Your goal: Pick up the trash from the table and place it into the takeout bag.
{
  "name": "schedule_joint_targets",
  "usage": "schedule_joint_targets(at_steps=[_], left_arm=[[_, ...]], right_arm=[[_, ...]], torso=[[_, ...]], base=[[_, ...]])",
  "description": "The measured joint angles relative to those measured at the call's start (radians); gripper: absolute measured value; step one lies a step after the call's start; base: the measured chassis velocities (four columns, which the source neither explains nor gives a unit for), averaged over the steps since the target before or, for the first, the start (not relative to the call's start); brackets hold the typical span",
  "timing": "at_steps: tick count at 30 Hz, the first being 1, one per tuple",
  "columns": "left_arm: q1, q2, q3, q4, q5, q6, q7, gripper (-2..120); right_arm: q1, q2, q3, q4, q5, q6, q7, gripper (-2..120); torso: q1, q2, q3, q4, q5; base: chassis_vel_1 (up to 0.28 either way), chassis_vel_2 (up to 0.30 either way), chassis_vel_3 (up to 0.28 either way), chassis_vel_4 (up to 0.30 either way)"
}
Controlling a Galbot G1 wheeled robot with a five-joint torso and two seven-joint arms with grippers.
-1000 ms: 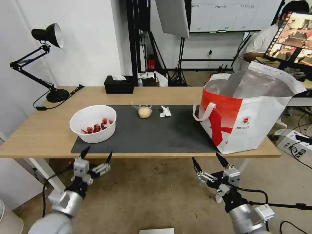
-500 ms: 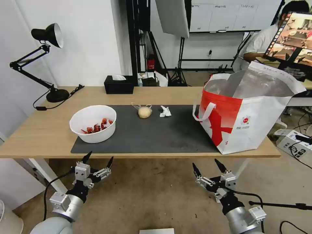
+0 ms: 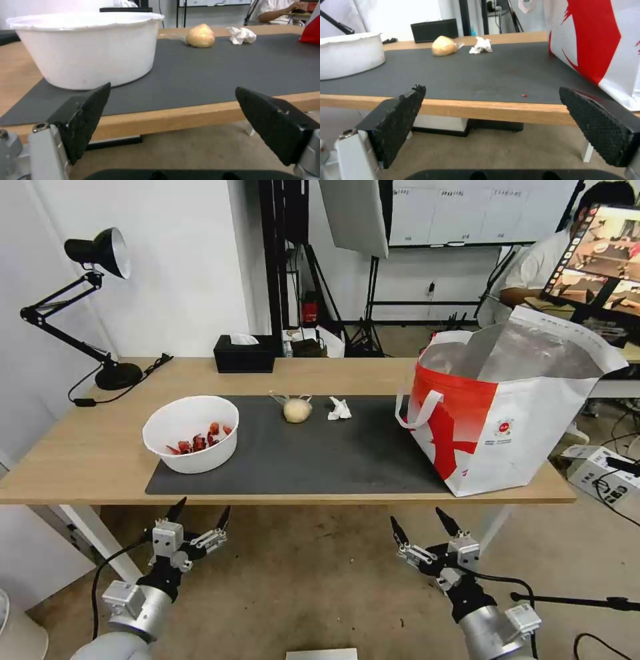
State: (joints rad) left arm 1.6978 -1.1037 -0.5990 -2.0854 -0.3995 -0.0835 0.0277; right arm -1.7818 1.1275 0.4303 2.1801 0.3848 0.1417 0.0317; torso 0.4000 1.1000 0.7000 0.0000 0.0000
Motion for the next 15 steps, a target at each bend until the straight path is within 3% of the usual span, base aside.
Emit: schedule_joint_targets(at_steps=[13, 15], left_arm=[[-0.023, 0.001, 0.005, 0.013, -0.018, -0.008, 0.0, 100], [-0.031, 0.003, 0.005, 0.016, -0.016, -0.01, 0.001, 100]], right_arm=[[0.024, -0.037, -0.01, -0.001, 0.024, -0.011, -0.016, 100], [0.063, -0.079, -0.044, 0.003, 0.038, -0.034, -0.016, 100]], torso=[[0.0, 0.0, 0.0, -0.0001, 0.0], [0.0, 0.0, 0.0, -0.0002, 0.0001]], base=[[0.0, 0.0, 0.0, 0.0], [0.0, 0.0, 0.0, 0.0]])
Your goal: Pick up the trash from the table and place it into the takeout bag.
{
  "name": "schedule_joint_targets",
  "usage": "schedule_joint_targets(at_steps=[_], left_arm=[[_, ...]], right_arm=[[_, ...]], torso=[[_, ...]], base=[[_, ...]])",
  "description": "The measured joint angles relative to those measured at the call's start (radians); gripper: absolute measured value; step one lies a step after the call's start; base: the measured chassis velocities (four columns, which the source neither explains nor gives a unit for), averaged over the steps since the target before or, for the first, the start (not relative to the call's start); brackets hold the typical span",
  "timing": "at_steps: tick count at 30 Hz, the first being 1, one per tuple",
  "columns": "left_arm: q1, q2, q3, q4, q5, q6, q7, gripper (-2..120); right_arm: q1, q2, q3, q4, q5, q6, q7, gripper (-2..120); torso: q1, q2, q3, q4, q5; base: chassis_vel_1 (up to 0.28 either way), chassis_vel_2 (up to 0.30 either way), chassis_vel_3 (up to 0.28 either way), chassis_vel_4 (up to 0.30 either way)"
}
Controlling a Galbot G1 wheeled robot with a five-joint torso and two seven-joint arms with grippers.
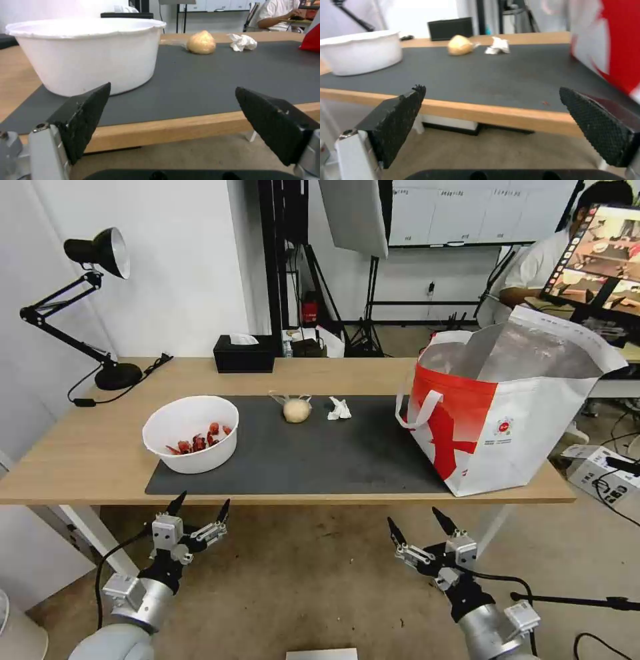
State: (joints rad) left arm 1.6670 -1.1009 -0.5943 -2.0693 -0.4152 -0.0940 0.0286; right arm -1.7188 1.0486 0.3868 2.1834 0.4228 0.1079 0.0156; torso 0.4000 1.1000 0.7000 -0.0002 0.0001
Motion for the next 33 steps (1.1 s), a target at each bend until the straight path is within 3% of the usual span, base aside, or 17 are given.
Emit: schedule_joint_targets(at_steps=[8, 10, 11, 17, 21, 33], left_arm=[[-0.005, 0.003, 0.003, 0.003, -0.002, 0.0, -0.001, 100], [-0.005, 0.003, 0.002, -0.003, 0.009, 0.014, -0.001, 100], [-0.005, 0.003, 0.002, -0.003, 0.009, 0.014, -0.001, 100], [-0.011, 0.017, -0.017, 0.008, 0.007, 0.018, -0.002, 100], [-0.008, 0.015, -0.02, 0.009, 0.007, 0.018, -0.003, 100], [0.0, 0.007, -0.023, 0.012, 0.006, 0.01, -0.002, 100]], right_arm=[[0.191, -0.133, -0.116, 0.009, 0.069, -0.081, 0.031, 100], [0.46, -0.219, -0.289, -0.054, 0.156, -0.127, 0.091, 100], [0.46, -0.219, -0.289, -0.054, 0.156, -0.127, 0.091, 100], [0.782, -0.158, -0.527, -0.195, 0.204, -0.158, 0.227, 100], [0.928, -0.103, -0.619, -0.264, 0.245, -0.19, 0.312, 100], [1.24, 0.041, -0.79, -0.443, 0.422, -0.284, 0.513, 100]], torso=[[0.0, 0.0, 0.0, 0.0005, 0.0001], [0.0, 0.0, 0.0, 0.0002, -0.0002], [0.0, 0.0, 0.0, 0.0002, -0.0002], [0.0, 0.0, 0.0, 0.0003, 0.0], [0.0, 0.0, 0.0, 0.0004, -0.0001], [0.0, 0.0, 0.0, 0.0003, -0.0003]], base=[[0.0, 0.0, 0.0, 0.0], [0.0, 0.0, 0.0, 0.0], [0.0, 0.0, 0.0, 0.0], [0.0, 0.0, 0.0, 0.0], [0.0, 0.0, 0.0, 0.0], [0.0, 0.0, 0.0, 0.0]])
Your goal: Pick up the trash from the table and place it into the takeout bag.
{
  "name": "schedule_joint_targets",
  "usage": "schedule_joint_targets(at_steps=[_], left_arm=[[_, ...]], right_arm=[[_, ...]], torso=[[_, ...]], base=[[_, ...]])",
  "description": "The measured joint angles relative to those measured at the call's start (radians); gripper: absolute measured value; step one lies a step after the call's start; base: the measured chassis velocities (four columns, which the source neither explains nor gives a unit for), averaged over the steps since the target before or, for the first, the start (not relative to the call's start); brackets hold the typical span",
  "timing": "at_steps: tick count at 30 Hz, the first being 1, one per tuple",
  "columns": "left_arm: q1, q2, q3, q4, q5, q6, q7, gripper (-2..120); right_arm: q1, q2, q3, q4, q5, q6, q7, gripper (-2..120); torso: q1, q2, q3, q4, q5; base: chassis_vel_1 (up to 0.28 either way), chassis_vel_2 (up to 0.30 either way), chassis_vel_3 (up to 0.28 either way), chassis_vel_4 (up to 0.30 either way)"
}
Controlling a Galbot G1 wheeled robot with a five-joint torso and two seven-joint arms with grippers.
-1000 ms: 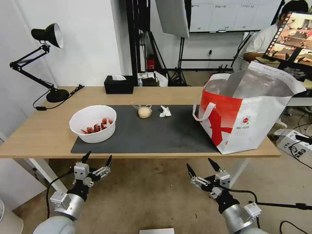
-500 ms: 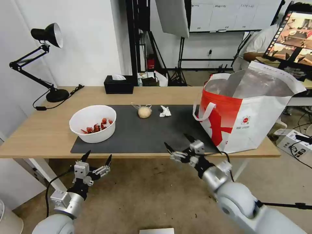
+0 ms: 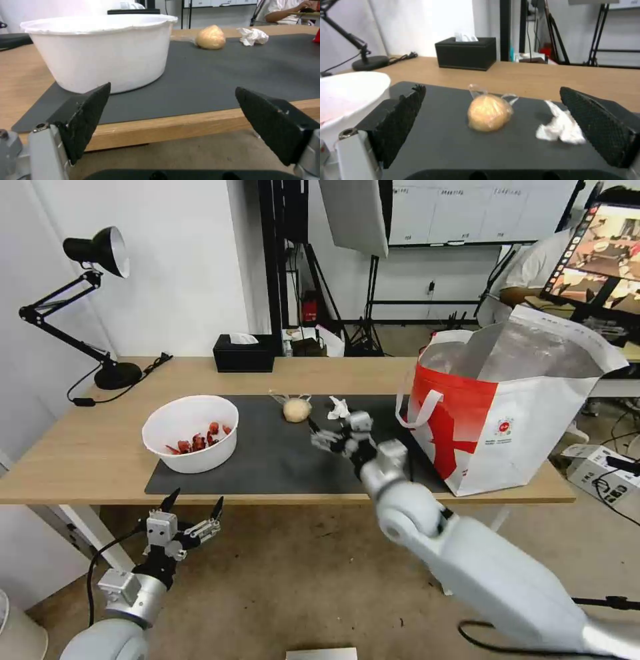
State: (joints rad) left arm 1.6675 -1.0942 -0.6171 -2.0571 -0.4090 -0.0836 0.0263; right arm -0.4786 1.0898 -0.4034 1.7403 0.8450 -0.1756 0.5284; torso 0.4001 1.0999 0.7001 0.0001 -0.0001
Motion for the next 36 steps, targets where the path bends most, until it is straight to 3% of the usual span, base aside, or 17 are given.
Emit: schedule_joint_targets(at_steps=[3, 17, 22, 36], left_arm=[[0.003, -0.003, -0.003, 0.001, -0.002, -0.005, 0.0, 100], [0.023, -0.011, 0.001, -0.005, 0.002, -0.011, 0.005, 100], [0.025, -0.015, 0.002, -0.006, 0.008, -0.013, 0.005, 100], [0.016, -0.011, 0.012, -0.007, 0.007, -0.016, 0.006, 100]], right_arm=[[0.085, 0.053, -0.049, -0.078, 0.052, -0.055, 0.079, 100], [0.236, 0.131, -0.104, -0.271, 0.107, -0.109, 0.182, 100], [0.286, 0.164, -0.111, -0.334, 0.167, -0.159, 0.276, 100], [0.338, 0.227, -0.101, -0.472, 0.229, -0.214, 0.34, 100]], torso=[[0.0, 0.0, 0.0, 0.0, 0.0], [0.0, 0.0, 0.0, -0.0001, 0.0001], [0.0, 0.0, 0.0, -0.0001, 0.0001], [0.0, 0.0, 0.0, -0.0001, 0.0001]], base=[[0.0, 0.0, 0.0, 0.0], [0.0, 0.0, 0.0, 0.0], [0.0, 0.0, 0.0, 0.0], [0.0, 0.0, 0.0, 0.0]])
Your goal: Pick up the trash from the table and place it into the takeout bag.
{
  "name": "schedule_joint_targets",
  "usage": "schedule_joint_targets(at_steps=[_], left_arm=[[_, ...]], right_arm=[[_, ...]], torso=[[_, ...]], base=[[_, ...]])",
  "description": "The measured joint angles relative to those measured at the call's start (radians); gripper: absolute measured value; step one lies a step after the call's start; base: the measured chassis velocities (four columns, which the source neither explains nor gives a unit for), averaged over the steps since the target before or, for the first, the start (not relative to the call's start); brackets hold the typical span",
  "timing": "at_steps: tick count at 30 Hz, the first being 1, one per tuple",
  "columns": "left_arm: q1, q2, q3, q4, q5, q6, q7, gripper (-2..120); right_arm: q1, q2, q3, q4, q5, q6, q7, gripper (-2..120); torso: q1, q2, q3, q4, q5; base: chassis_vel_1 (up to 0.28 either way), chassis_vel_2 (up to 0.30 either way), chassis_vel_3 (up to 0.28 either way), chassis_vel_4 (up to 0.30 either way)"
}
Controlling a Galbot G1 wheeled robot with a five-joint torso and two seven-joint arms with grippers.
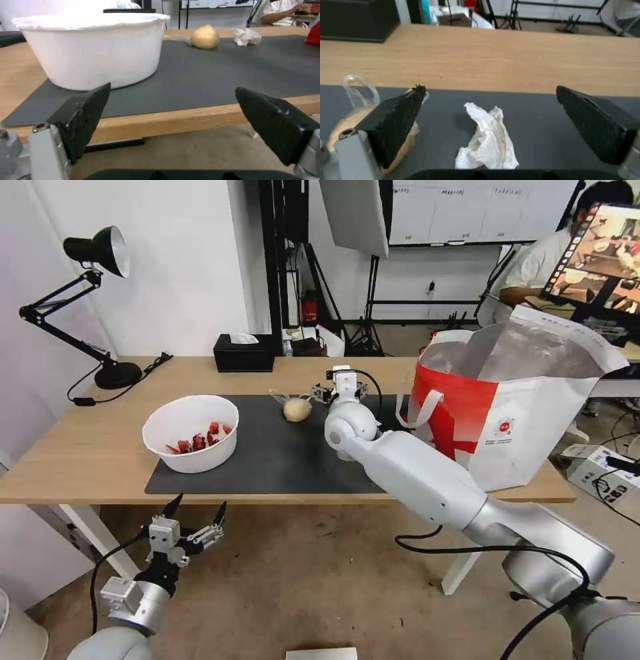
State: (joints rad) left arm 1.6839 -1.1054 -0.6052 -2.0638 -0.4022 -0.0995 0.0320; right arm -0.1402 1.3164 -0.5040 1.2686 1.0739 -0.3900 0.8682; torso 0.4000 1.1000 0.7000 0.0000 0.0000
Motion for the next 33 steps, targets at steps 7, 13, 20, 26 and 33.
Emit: schedule_joint_targets(at_steps=[7, 13, 20, 26, 33], left_arm=[[0.002, 0.003, -0.001, -0.003, -0.002, 0.0, 0.0, 100], [0.003, -0.001, 0.005, -0.003, -0.002, 0.0, 0.001, 100], [0.008, -0.003, 0.005, -0.002, -0.002, 0.0, 0.002, 100], [0.008, -0.003, 0.006, 0.003, -0.001, 0.0, 0.002, 100], [0.009, -0.005, 0.01, 0.008, 0.0, -0.002, 0.002, 100]], right_arm=[[0.029, 0.02, 0.011, -0.067, 0.052, -0.069, -0.009, 100], [0.038, 0.029, 0.024, -0.116, 0.066, -0.108, -0.057, 100], [0.033, 0.033, 0.03, -0.15, 0.068, -0.125, -0.115, 100], [0.024, 0.042, 0.04, -0.174, 0.063, -0.141, -0.15, 100], [0.022, 0.054, 0.052, -0.201, 0.056, -0.143, -0.166, 100]], torso=[[0.0, 0.0, 0.0, 0.0, 0.0], [0.0, 0.0, 0.0, 0.0, 0.0], [0.0, 0.0, 0.0, 0.0, 0.0001], [0.0, 0.0, 0.0, 0.0, 0.0], [0.0, 0.0, 0.0, 0.0, 0.0]], base=[[0.0, 0.0, 0.0, 0.0], [0.0, 0.0, 0.0, 0.0], [0.0, 0.0, 0.0, 0.0], [0.0, 0.0, 0.0, 0.0], [0.0, 0.0, 0.0, 0.0]])
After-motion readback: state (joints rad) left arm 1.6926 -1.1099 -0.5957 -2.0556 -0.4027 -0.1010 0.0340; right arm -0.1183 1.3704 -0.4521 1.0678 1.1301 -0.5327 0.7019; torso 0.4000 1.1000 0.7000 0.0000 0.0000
